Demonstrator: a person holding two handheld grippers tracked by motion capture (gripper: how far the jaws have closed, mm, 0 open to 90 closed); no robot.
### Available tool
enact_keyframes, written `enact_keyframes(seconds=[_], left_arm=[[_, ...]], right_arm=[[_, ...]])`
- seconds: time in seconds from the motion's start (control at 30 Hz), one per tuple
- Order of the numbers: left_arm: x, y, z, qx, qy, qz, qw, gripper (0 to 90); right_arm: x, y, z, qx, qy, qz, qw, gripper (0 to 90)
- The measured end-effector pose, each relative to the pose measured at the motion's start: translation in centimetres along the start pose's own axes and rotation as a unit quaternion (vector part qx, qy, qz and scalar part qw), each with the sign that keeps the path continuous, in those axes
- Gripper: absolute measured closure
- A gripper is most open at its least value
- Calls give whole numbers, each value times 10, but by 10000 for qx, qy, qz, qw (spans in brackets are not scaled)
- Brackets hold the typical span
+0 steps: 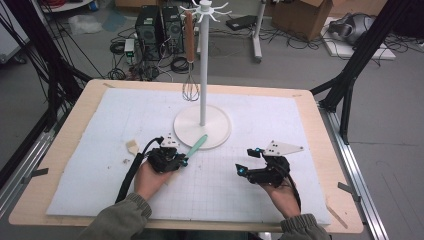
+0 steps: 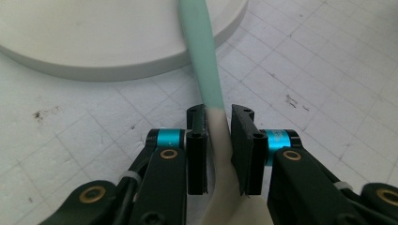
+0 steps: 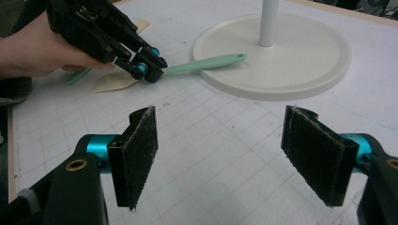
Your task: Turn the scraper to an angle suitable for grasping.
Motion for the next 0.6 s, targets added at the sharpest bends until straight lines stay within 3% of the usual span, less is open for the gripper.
enact_keyframes(seconds=[0.17, 0.6], left_arm=[[0, 0, 0, 28, 81, -48, 10000, 797], [1, 0, -2, 35, 42, -66, 10000, 803]], right_arm=[[0, 0, 0, 1, 3, -19, 10000, 267], [0, -2, 3, 21, 9, 30, 10000, 267]])
Point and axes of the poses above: each handheld gripper's, and its own axes: z roughly forward along the jaws, y roughly out of its top, x roughly to its left, the point moved 5 cm from there along z, roughly forward along the jaws, and after that the axes turned 9 degrees about z, right-handed, at the moved point
